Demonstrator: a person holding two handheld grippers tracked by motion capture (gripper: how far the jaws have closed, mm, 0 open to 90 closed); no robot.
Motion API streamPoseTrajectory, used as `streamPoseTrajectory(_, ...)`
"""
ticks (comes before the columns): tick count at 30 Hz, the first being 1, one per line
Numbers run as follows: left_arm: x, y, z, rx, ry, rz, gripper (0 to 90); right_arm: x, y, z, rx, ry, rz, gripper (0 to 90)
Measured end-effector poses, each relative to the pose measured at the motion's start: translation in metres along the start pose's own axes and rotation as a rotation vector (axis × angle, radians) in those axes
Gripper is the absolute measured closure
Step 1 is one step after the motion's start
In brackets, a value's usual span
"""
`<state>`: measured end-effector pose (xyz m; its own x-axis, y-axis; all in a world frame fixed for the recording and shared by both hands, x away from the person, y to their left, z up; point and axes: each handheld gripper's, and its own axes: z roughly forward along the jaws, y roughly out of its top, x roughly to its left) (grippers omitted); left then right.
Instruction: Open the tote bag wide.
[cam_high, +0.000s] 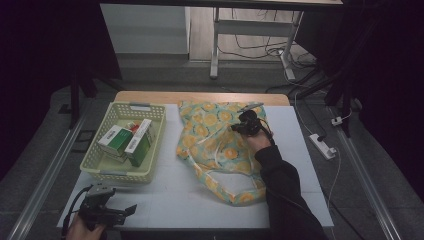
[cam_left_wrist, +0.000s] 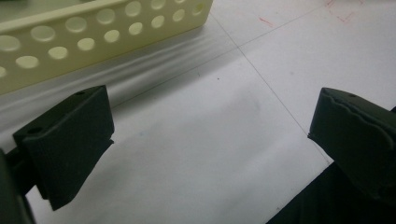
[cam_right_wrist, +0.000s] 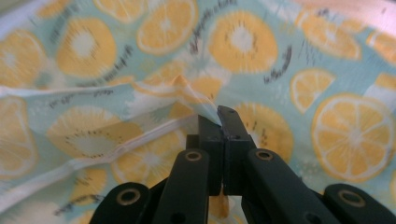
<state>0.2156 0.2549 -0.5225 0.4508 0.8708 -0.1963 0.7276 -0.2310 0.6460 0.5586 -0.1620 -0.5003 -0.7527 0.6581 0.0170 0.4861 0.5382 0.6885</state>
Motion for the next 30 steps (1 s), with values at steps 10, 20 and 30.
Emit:
streamPoseTrajectory(10,-0.001,0.0,0.0,-0.002,0.0,0.003,0.3,0.0,-0.012,0.012,0.061,0.02,-0.009,74.5)
streamPoseTrajectory(20,-0.001,0.0,0.0,-0.002,0.002,0.004,0.2,0.008,-0.008,-0.01,0.026,0.084,-0.015,45.7)
streamPoseTrajectory(30,-0.001,0.0,0.0,-0.002,0.002,0.004,0.2,0.019,-0.009,-0.037,-0.002,0.125,-0.02,27.8)
